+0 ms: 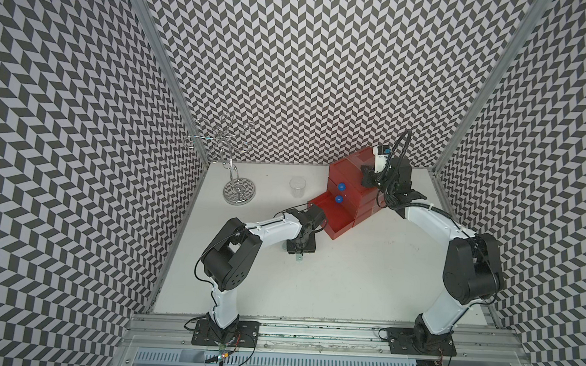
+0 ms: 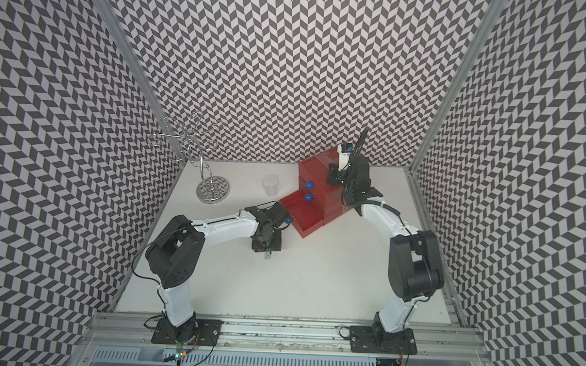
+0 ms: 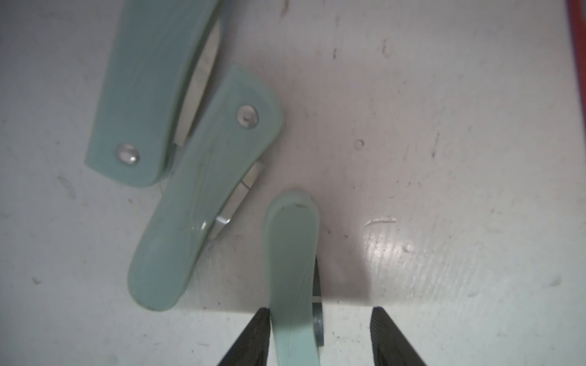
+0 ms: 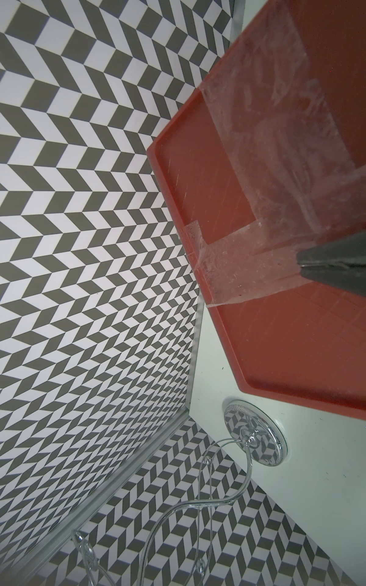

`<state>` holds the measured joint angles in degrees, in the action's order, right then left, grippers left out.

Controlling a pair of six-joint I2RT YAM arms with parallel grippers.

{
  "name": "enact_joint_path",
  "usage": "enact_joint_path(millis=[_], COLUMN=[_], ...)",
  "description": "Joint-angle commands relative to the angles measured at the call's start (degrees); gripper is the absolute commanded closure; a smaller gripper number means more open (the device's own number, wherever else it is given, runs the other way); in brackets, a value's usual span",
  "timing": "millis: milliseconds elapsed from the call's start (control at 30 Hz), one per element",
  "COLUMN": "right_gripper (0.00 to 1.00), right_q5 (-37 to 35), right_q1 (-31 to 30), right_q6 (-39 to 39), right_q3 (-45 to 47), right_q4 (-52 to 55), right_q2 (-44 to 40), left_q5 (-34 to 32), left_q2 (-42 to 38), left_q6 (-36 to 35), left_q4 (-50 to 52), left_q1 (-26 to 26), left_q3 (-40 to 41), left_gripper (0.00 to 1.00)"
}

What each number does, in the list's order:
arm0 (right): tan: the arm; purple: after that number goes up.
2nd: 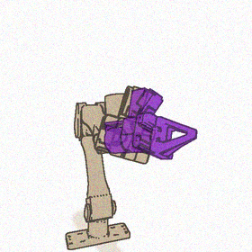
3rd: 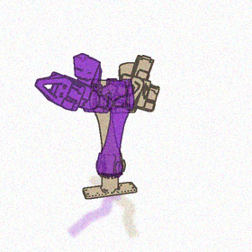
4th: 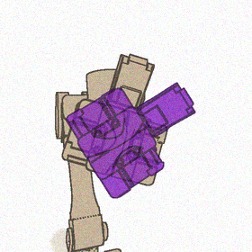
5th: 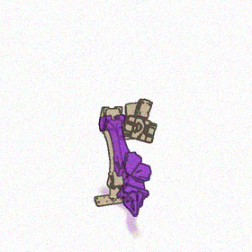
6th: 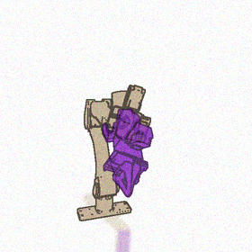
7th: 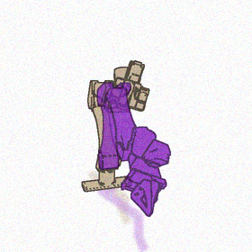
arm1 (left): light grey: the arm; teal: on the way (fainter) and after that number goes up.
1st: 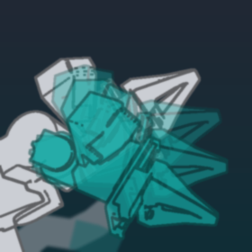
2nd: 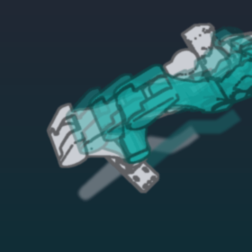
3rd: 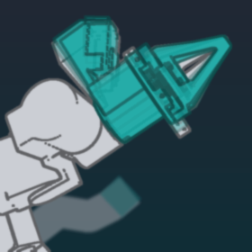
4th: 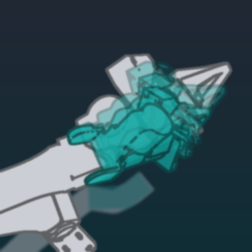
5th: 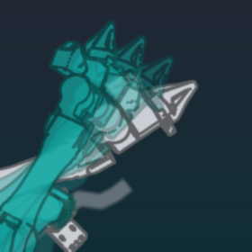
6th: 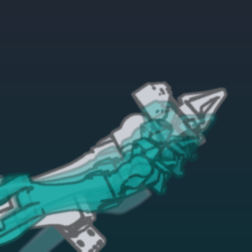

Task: Place the fruit knives into the drawer by color
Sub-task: Pick up the fruit knife from the center of the board.

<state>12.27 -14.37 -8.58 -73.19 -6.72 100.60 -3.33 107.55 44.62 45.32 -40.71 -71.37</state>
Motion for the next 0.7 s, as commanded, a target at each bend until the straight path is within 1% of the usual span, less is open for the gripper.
enact_joint_path(millis=[0, 233, 333, 500, 667], right_gripper=[1.00, 1.00, 1.00, 1.00, 1.00], right_q5=[2.5, 2.5, 2.4, 2.4, 2.3], right_q1=[-0.4, -0.4, -0.4, -0.4, -0.4], right_q6=[-2.9, -3.0, -3.0, -3.0, -3.1], right_q3=[8.2, 8.2, 8.3, 8.3, 8.2], right_q4=[25.0, 24.9, 24.9, 24.9, 24.9], right_q2=[11.7, 12.0, 11.9, 12.0, 12.0], left_q5=[0.6, 2.1, 2.3, 3.3, 4.2], left_q2=[0.8, 1.9, 2.6, 3.7, 4.5], left_q6=[-1.2, -3.5, -4.5, -6.0, -7.2], left_q4=[1.2, 3.1, 4.0, 5.1, 6.1], left_q1=[0.7, 1.6, 2.0, 2.2, 2.3], left_q3=[-1.6, -2.4, -3.0, -3.7, -3.8], left_gripper=[0.47, 0.48, 0.50, 0.56, 0.58])
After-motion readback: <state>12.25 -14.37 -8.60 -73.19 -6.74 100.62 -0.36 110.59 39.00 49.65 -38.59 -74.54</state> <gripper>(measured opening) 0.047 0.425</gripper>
